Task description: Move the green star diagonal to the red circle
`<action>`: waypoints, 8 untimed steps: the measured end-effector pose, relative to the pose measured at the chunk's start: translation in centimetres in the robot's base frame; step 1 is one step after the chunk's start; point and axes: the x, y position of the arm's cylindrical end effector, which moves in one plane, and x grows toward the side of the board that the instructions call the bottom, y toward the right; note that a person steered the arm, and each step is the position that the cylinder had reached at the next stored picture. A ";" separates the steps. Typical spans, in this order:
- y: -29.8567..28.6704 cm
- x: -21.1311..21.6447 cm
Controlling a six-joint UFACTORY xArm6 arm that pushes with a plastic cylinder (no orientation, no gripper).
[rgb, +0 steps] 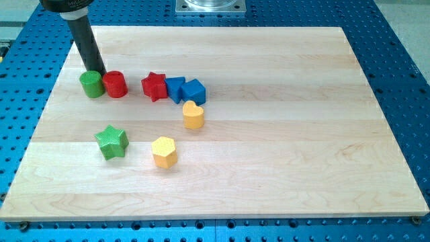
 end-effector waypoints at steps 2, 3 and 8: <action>10.3 -4.0; 23.4 -2.1; 9.3 20.9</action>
